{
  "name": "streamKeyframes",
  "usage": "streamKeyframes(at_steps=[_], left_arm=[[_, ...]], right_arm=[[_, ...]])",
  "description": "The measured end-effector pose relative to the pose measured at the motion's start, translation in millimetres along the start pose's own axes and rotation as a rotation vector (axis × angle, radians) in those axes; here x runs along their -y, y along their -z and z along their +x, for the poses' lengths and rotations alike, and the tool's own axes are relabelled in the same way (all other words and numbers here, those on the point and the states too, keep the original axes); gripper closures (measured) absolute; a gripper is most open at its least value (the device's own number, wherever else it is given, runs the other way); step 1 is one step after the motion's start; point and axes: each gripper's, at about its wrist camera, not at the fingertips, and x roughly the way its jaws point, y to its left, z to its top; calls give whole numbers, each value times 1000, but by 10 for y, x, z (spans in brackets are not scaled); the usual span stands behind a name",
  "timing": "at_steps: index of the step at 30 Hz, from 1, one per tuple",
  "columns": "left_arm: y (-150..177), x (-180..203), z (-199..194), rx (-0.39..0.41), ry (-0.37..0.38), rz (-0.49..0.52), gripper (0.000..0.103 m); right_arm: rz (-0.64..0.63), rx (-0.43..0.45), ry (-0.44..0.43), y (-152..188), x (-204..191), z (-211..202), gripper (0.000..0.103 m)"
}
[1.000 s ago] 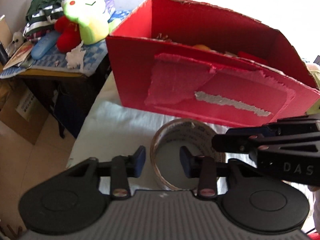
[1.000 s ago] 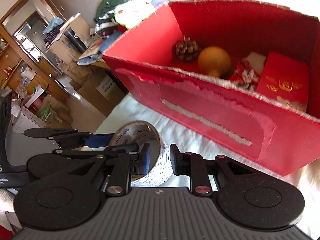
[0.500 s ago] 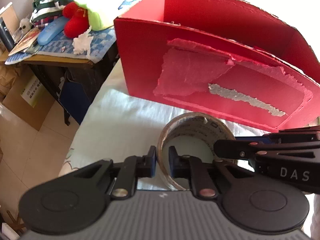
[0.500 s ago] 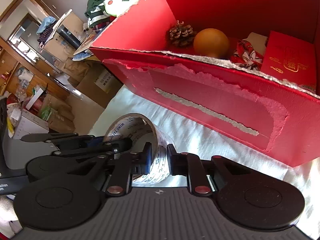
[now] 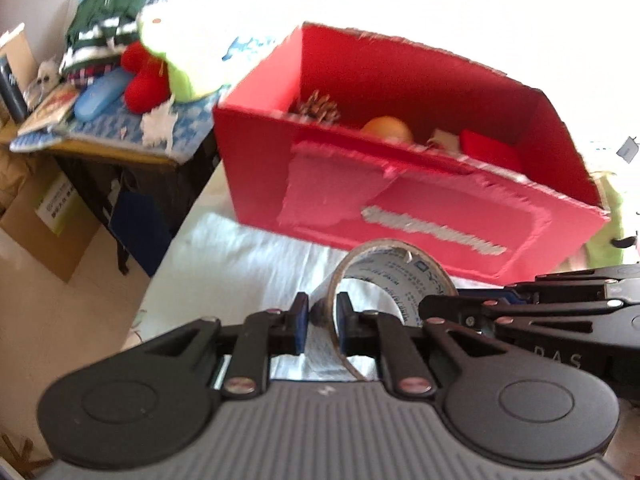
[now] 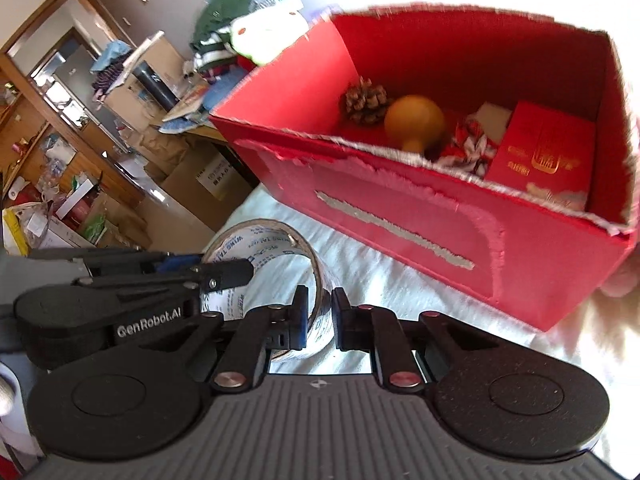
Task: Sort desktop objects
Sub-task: 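Close the right gripper on the rim of the clear tape roll and lift, then carry the tape roll in the right gripper down into the red box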
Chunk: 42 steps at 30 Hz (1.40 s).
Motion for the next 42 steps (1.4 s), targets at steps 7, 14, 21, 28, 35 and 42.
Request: streamKeyframes(at_steps=[7,14,21,28,35,42], left_arm=[[-203,159,-439,114,29,42,92],[-462,364,-742,241,70,99,92],[-853,458,-656,310,59,153,90],[-1170,400,-313,296,32,164,88],[-1280,324,1,263,-2,177,87],[-1314,191,244,196,-43,167,87]], right_arm=[[16,117,-23,-69,-26,-406,89],[21,243,-6,-236,-24,-749,89],[23,311,33,-551,55,-661,92],[102,309,29,-838,290,-347,94],[127,262,35,-986,394,-35,96],[144,143,-11,-1121,482,270,96]])
